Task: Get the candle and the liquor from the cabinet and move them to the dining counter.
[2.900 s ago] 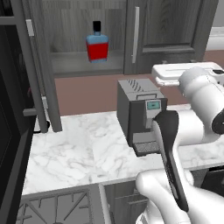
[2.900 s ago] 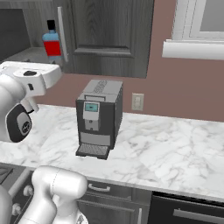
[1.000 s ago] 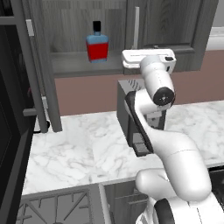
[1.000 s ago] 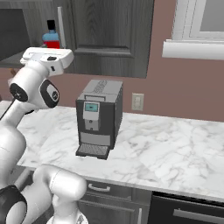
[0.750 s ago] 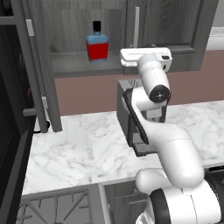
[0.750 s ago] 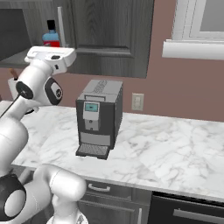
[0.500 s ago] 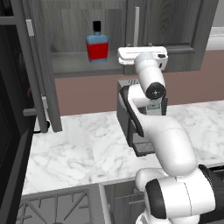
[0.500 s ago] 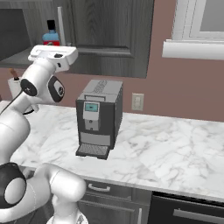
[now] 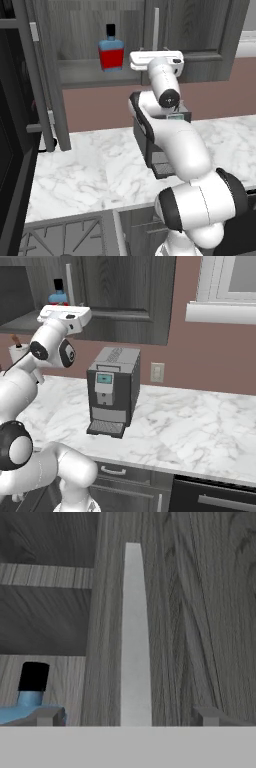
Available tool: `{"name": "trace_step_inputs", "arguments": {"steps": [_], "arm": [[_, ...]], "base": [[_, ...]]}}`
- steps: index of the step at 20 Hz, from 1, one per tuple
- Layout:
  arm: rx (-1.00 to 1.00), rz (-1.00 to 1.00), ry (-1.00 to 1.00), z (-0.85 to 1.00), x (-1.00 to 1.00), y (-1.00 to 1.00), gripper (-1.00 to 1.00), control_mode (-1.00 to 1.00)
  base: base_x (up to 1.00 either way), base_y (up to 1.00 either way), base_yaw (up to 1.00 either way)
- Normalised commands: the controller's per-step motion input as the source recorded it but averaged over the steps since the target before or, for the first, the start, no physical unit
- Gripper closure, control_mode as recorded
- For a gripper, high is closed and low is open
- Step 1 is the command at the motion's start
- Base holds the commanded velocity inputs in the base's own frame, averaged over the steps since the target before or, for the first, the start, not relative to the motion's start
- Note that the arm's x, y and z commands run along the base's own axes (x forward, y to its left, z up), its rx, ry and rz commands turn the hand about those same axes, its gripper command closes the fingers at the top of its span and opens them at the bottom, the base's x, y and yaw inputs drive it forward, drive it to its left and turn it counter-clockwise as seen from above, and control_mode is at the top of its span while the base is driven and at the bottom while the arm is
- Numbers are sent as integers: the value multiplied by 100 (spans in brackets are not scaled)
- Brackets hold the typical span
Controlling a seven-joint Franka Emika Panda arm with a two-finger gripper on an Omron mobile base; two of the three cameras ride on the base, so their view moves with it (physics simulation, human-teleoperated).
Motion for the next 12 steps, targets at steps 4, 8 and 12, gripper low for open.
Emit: {"name": "trace_step_inputs", "arguments": {"steps": [4, 8, 12], "arm": [[0, 0, 0, 0, 33, 0, -100, -100], [0, 0, 0, 0, 31, 0, -100, -100], [0, 0, 0, 0, 23, 0, 100, -100]], "base": [[0, 0, 0], [0, 0, 0], [0, 0, 0]]}}
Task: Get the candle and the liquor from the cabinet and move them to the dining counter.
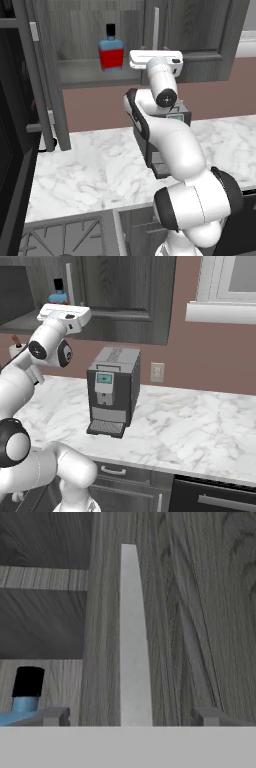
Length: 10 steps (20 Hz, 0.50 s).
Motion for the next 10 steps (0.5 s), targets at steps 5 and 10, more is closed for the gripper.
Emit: {"name": "trace_step_inputs", "arguments": {"steps": [5, 10], "arm": [[0, 0, 0, 0, 7, 0, 100, -100], [0, 0, 0, 0, 0, 0, 100, -100]], "base": [[0, 0, 0], [0, 0, 0]]}}
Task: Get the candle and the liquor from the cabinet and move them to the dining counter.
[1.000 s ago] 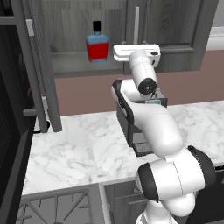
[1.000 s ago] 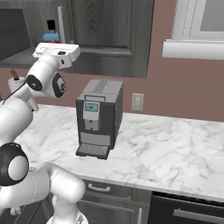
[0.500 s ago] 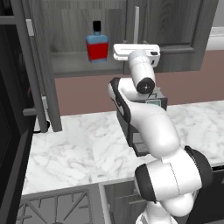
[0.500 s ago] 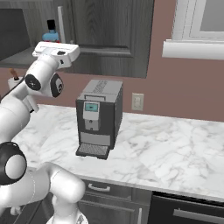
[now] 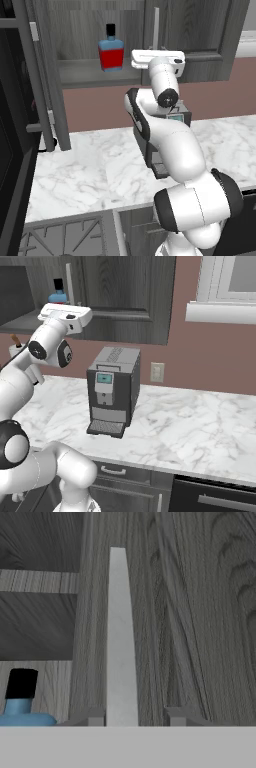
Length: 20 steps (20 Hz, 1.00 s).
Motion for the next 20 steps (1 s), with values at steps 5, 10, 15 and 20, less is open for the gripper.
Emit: {"name": "trace_step_inputs", "arguments": {"steps": [5, 10, 15, 20], "arm": [[0, 0, 0, 0, 1, 0, 100, -100], [0, 0, 0, 0, 8, 0, 100, -100], [0, -7, 0, 0, 6, 0, 100, -100], [0, -25, 0, 4, -1, -18, 100, -100]], "base": [[0, 0, 0], [0, 0, 0], [0, 0, 0], [0, 0, 0]]}}
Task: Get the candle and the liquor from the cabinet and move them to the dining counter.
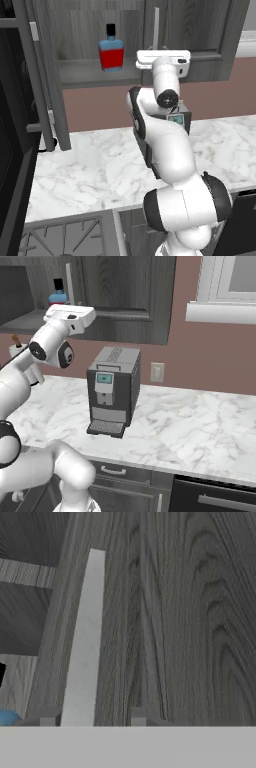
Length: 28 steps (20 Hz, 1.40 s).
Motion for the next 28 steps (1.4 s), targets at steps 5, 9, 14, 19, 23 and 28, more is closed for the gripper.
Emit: {"name": "trace_step_inputs", "arguments": {"steps": [5, 9, 14, 19, 23, 28], "arm": [[0, -27, 0, 7, -19, -36, 100, -100], [0, -28, 0, 8, -38, -49, 100, -100], [1, -23, 0, 9, -63, -62, 100, -100], [4, -19, 0, 12, -81, -76, 100, -100], [4, -17, 0, 14, -89, -82, 100, -100], [4, -15, 0, 16, -86, -83, 100, -100]], "base": [[0, 0, 0], [0, 0, 0], [0, 0, 0], [0, 0, 0], [0, 0, 0], [0, 0, 0]]}}
